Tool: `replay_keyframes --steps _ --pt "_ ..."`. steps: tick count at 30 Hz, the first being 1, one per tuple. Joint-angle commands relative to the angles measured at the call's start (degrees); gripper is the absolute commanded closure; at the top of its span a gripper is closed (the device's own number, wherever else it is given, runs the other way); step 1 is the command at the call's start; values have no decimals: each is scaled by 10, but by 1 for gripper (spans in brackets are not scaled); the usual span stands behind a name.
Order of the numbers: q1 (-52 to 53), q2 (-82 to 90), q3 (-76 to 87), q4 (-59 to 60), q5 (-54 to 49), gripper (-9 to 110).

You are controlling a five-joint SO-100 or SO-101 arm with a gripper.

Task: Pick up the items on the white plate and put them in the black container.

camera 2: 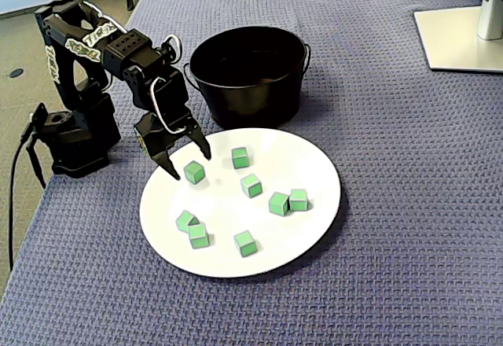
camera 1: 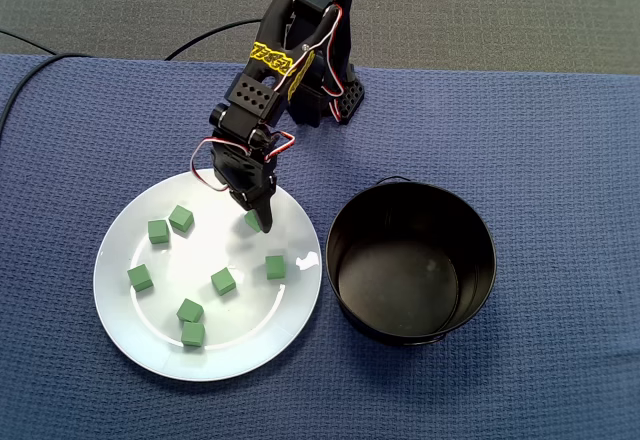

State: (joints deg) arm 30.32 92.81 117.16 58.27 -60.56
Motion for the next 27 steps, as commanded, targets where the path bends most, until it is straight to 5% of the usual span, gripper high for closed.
replay_keyframes --steps 1,12,19,22,27 --pt "3 -4 -4 -35 -18 79" --pt "-12 -17 38 -84 -47 82" --pt "-16 -14 65 -110 -65 102" --pt "-16 -8 77 -114 -80 102" --pt "-3 47 -12 -18 14 102"
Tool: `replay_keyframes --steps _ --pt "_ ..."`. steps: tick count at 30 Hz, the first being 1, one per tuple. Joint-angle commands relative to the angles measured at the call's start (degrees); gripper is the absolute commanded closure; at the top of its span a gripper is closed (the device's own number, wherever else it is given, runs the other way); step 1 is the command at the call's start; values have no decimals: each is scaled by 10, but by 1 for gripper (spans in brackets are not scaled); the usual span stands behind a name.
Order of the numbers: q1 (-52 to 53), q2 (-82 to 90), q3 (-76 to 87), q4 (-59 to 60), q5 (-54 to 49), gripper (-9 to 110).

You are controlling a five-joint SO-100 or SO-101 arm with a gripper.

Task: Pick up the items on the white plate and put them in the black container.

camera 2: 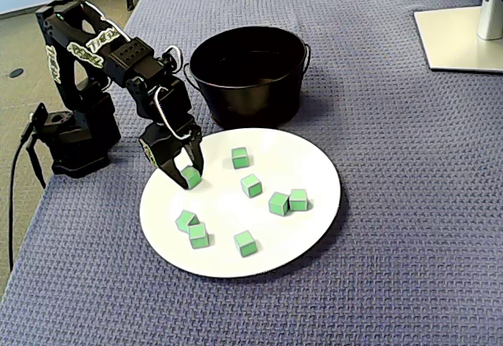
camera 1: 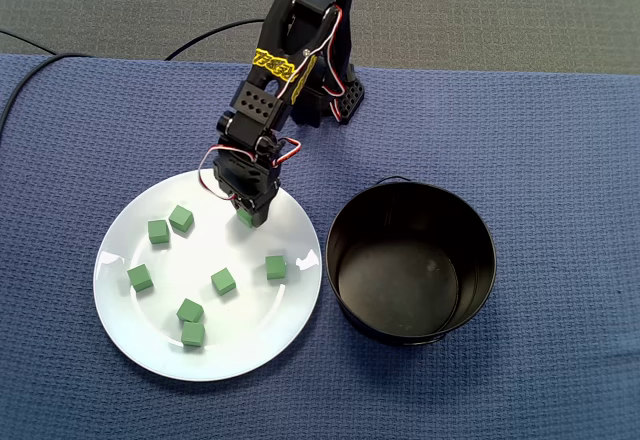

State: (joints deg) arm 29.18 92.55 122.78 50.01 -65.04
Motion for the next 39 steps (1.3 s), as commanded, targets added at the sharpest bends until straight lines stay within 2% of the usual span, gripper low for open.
replay_keyframes --steps 1,7,10,13,19,23,28,32,36,39 --pt "16 76 -90 78 90 102" --pt "33 383 -74 -35 293 102" --pt "-32 499 -78 -69 377 102" --pt "-140 538 -99 -69 398 102" --pt "-367 502 -85 -72 359 102" --pt "-435 446 10 -146 335 102" --pt "-445 336 82 -205 317 100" --pt "-441 243 93 -265 354 97" --pt "-453 223 106 -283 354 101" --pt "-454 229 120 -294 353 100"
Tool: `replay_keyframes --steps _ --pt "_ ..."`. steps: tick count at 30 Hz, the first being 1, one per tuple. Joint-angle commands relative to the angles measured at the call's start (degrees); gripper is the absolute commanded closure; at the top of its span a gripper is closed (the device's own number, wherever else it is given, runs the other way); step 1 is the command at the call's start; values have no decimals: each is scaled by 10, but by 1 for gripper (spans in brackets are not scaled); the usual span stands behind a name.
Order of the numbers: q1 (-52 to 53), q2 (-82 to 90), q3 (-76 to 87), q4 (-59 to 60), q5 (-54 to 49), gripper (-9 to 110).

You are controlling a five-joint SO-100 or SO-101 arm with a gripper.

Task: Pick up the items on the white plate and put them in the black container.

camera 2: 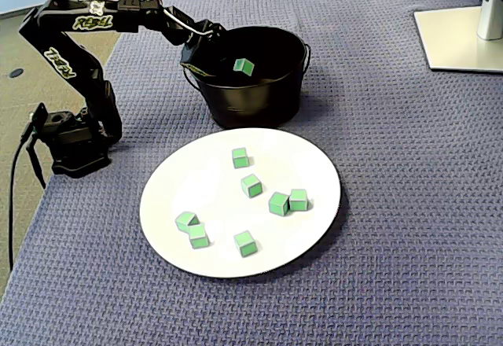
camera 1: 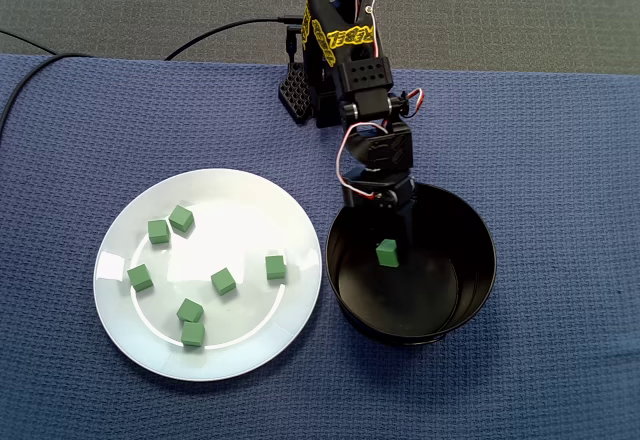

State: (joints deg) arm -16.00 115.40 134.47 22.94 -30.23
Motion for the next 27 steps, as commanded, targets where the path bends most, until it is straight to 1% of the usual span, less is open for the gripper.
replay_keyframes --steps 1,4,6,8,12,14,16,19,21,23,27 --pt "-4 2 4 -21 4 97" --pt "-8 16 0 10 -10 81" --pt "-3 31 -9 35 -5 74" --pt "13 49 -44 91 -7 70" --pt "57 98 -178 231 8 70" --pt "89 115 -258 325 28 70" --pt "144 118 -330 409 65 69" --pt "244 68 -414 513 133 71" --pt "281 18 -424 556 163 70" --pt "301 -47 -418 579 171 70" --pt "340 -183 -434 573 180 69"
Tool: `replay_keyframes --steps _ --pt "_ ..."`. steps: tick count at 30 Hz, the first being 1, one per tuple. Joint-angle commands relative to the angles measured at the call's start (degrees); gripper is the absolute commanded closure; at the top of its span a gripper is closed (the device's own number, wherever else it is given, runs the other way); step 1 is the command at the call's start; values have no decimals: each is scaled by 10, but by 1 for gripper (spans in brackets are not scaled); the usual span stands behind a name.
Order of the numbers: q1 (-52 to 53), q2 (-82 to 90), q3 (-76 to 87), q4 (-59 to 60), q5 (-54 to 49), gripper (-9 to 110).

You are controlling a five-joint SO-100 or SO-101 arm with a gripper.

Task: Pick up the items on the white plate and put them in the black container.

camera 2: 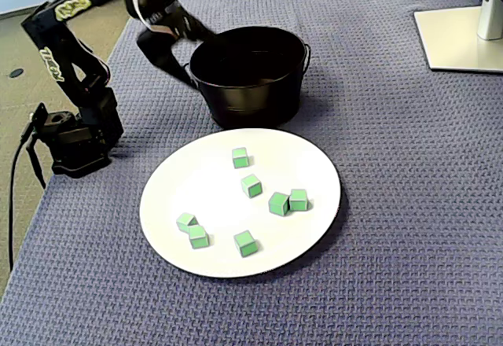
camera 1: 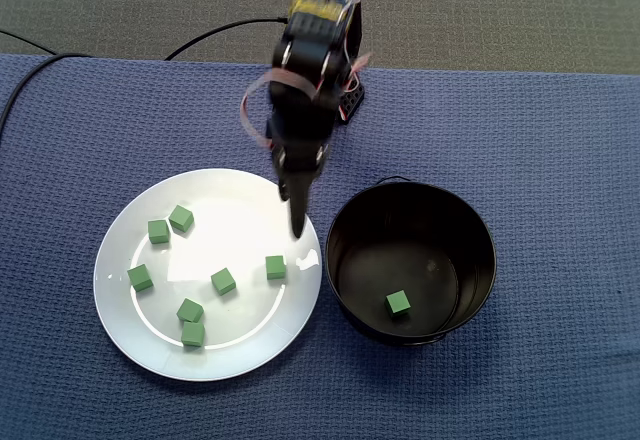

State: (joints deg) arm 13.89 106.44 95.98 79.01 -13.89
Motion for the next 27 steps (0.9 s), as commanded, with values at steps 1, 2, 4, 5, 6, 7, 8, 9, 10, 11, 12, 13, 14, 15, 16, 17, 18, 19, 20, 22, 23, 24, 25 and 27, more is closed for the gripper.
replay_keyframes --steps 1,2,4,5,6,7,8,9,10,11,12,13,14,15,16,17,18,19,20,22,23,24,25,27 --pt "51 -126 -69 20 25 69" --pt "60 -156 -87 29 29 69" --pt "76 -210 -116 32 32 69" --pt "83 -234 -127 30 26 69" --pt "90 -255 -137 28 18 70" --pt "97 -272 -147 28 13 70" --pt "104 -288 -155 26 7 70" --pt "110 -302 -159 25 1 70" --pt "113 -314 -161 21 -4 70" --pt "115 -323 -161 17 -11 70" --pt "115 -332 -161 14 -17 71" --pt "113 -339 -160 11 -19 71" --pt "111 -345 -158 7 -24 71" --pt "109 -351 -157 4 -25 71" --pt "106 -354 -156 2 -26 71" --pt "105 -357 -152 -2 -25 70" --pt "102 -359 -149 -6 -21 70" --pt "98 -362 -147 -11 -16 70" --pt "95 -365 -146 -16 -11 70" --pt "84 -367 -144 -23 -10 70" --pt "78 -367 -144 -23 -11 70" --pt "73 -367 -143 -23 -12 70" --pt "67 -367 -143 -22 -15 70" --pt "54 -367 -141 -21 -24 71"
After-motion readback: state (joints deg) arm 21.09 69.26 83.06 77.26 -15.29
